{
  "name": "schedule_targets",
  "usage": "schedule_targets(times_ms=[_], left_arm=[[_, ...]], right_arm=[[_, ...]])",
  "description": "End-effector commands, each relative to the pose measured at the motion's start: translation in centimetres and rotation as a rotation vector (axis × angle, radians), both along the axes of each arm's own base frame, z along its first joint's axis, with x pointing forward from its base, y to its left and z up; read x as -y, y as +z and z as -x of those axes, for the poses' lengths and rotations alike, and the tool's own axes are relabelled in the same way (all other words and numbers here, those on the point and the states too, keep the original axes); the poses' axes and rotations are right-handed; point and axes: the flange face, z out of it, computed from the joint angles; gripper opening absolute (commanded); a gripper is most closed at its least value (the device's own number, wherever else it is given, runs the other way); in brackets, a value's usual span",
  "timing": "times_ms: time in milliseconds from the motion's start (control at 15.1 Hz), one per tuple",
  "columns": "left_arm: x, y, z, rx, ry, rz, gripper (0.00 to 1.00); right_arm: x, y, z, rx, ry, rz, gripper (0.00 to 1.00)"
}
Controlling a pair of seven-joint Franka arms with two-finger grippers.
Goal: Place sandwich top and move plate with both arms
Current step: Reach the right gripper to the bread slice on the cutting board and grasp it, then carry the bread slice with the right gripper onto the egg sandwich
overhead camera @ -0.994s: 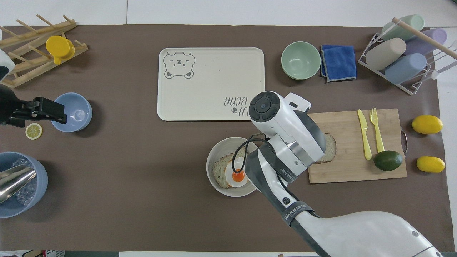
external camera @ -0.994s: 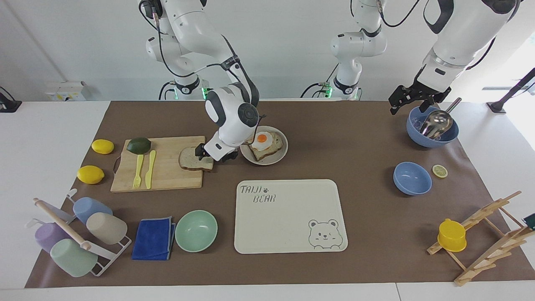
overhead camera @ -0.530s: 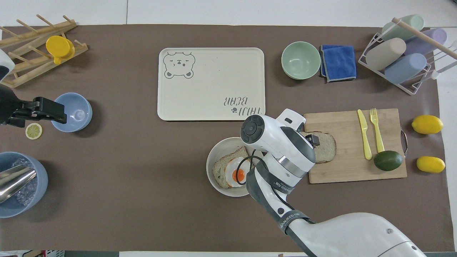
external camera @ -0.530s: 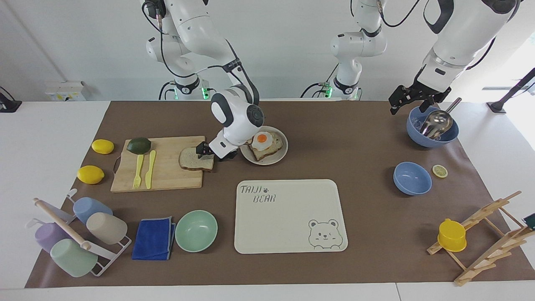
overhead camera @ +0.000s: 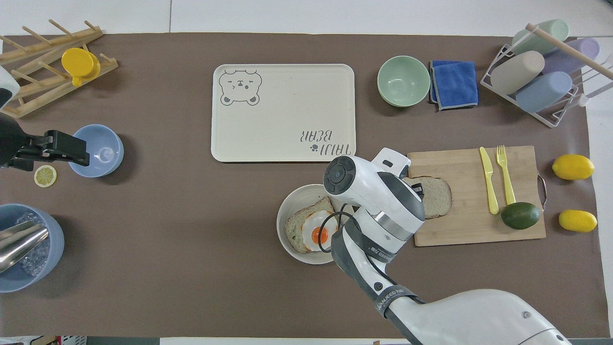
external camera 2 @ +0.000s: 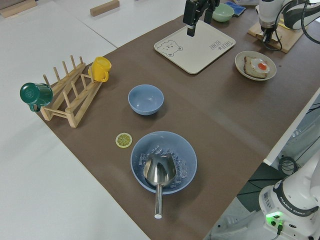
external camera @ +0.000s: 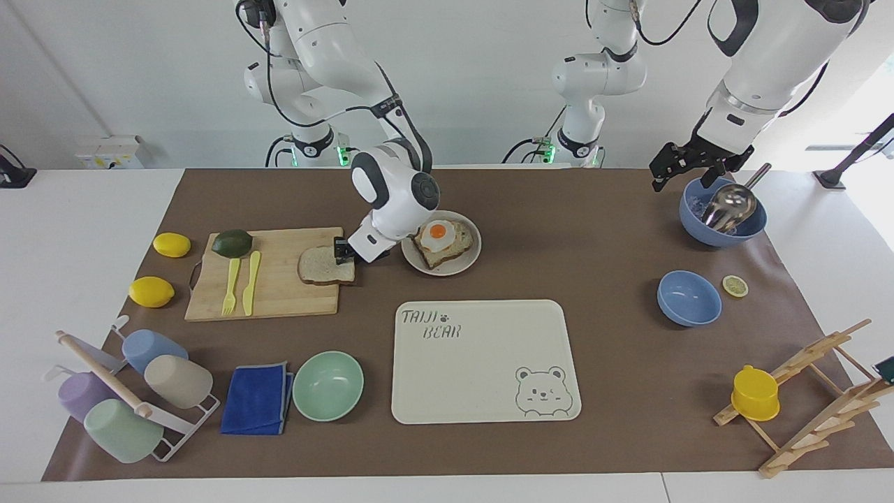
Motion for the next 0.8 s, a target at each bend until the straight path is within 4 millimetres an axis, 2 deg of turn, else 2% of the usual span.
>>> schedule_targets(times_ms=[0, 66, 133, 331, 464, 729], left_arm=[[-0.2, 0.4, 0.2, 0.005, -0.003, -0.017, 1.0], [-0.3, 0.4, 0.3, 0.001, -0.003, -0.017, 1.0], [-0.3, 0.4, 0.3, -0.004, -0.003, -0.018, 1.0], [-0.2, 0.5, 0.2, 0.004, -0.003, -0.017, 1.0], [-0.3, 0.4, 0.3, 0.001, -0.001, -0.017, 1.0], [-0.3, 0.3, 0.2, 0.005, 0.002, -0.017, 1.0]], right_arm=[[-6.1, 5.1, -0.7, 0.02, 0.055, -0.005, 0.0], [-9.8, 7.1, -0.3, 0.028, 0.079, -0.038, 0.0], [-13.5, 8.2, 0.8, 0.041, 0.11, -0.086, 0.0], [-20.7, 8.5, 4.2, 0.115, 0.078, -0.279, 0.0], [-22.4, 6.7, 6.3, 0.136, 0.078, -0.308, 0.0], [-22.6, 6.1, 7.6, 0.123, 0.087, -0.299, 0.0]])
